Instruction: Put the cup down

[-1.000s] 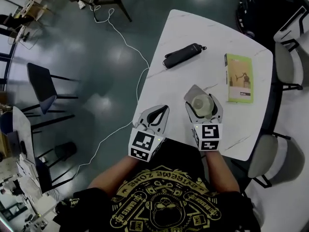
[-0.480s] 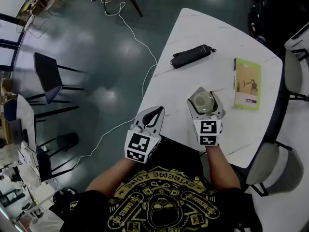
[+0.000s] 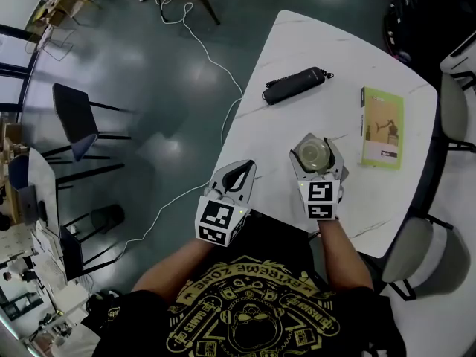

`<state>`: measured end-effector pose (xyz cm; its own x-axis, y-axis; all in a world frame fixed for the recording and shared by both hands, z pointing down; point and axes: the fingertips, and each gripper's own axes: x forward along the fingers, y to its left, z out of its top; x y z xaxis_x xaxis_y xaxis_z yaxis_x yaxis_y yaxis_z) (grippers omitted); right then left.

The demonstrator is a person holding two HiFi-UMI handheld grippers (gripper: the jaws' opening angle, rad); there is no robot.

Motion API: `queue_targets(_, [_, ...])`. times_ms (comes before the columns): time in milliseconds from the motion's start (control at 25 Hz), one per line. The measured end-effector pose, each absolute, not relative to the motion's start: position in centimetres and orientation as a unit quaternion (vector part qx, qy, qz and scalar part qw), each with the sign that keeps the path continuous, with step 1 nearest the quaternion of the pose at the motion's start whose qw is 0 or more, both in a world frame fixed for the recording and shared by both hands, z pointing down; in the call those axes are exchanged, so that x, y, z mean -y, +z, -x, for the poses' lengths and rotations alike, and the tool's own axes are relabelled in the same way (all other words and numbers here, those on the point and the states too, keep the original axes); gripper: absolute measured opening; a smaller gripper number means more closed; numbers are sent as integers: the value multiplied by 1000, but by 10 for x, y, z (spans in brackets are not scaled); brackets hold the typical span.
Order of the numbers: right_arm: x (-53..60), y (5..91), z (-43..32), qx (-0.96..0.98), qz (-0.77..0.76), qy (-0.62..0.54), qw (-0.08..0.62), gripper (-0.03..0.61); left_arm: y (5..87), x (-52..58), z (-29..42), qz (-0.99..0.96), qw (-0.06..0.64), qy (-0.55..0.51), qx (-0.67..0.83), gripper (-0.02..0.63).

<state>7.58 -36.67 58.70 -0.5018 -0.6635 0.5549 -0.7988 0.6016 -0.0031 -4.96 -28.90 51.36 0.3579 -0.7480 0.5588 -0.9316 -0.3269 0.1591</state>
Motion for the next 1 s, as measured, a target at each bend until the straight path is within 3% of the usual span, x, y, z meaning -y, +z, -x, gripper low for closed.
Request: queue_targets(1000, [361,595,-89,854,-433,154,244,397,518,314,51,-786,227,188,543,6])
